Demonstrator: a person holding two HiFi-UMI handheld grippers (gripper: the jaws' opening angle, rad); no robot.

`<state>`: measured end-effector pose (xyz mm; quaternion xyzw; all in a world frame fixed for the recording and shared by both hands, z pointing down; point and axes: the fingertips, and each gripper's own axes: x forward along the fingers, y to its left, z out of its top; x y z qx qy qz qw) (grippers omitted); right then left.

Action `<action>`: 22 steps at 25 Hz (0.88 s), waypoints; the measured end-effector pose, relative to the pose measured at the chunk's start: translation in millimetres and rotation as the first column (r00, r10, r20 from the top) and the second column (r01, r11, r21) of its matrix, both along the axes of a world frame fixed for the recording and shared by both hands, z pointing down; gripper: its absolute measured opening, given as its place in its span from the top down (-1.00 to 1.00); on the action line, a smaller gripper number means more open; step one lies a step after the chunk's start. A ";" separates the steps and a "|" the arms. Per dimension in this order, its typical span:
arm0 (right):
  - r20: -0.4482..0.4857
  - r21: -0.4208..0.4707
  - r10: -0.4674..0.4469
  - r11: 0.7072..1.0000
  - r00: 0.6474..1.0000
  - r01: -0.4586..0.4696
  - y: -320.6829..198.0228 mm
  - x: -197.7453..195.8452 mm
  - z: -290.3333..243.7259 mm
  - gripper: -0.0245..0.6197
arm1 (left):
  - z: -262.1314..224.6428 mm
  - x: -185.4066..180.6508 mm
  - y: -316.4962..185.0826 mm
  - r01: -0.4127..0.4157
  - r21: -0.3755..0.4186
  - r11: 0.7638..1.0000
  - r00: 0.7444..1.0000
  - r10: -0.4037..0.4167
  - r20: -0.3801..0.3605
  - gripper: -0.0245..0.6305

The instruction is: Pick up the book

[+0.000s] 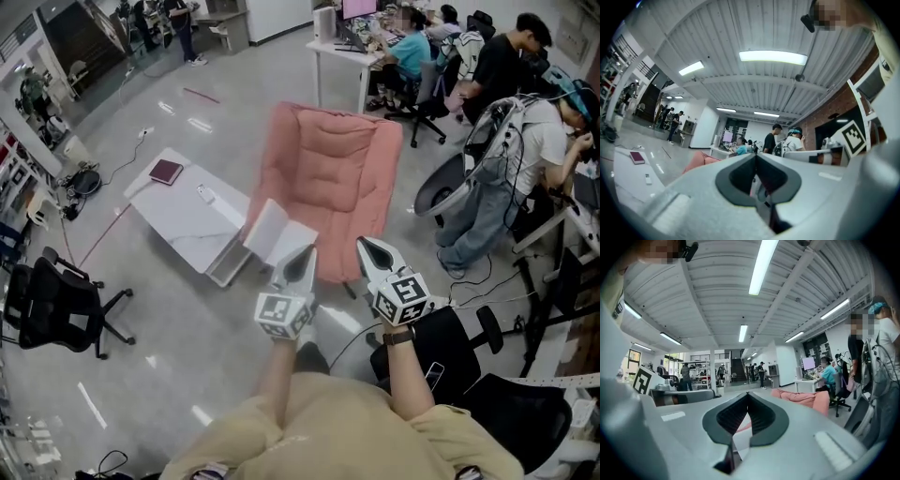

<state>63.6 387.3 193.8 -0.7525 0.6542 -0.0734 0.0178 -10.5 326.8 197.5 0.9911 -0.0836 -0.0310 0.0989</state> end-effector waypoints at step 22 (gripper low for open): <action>-0.011 -0.241 -0.444 0.871 0.896 0.428 -213.6 -7.8 102.0 0.90 | 93.8 -30.0 -213.4 0.176 -0.108 0.978 0.980 -0.164 0.114 0.91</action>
